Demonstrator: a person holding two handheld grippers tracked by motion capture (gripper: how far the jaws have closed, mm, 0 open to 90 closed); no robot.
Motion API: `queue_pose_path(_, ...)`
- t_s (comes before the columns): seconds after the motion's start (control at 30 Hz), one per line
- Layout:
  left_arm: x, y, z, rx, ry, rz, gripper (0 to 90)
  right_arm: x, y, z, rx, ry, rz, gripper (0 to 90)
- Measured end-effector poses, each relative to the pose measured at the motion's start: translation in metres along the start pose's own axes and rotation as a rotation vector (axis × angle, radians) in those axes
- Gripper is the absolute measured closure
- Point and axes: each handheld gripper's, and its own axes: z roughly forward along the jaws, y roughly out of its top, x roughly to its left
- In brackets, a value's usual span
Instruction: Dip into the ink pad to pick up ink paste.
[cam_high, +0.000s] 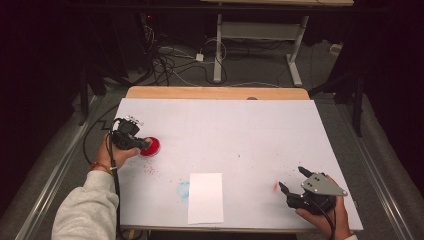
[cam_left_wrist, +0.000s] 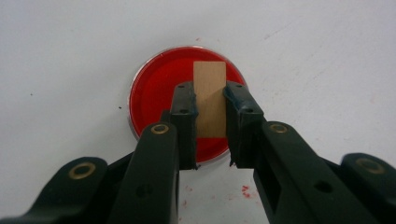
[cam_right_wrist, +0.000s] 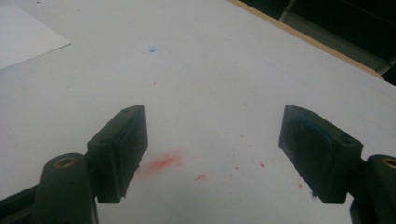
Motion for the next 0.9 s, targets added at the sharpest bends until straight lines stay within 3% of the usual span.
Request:
queue_pose_path(0.43,0.004,0.003,0.011,0.038,-0.016,-0.034,73.6,0.000,-0.001,-0.001,0.003,-0.010,-0.001,24.1)
queue_pose_path(0.63,-0.002,0.006,0.012,0.062,0.026,-0.016,73.7,0.001,0.000,-0.001,0.006,-0.008,-0.010,24.0)
queue_pose_path(0.9,-0.001,0.006,0.013,0.060,0.020,-0.033,73.7,0.001,0.001,0.000,0.004,-0.007,-0.015,24.0)
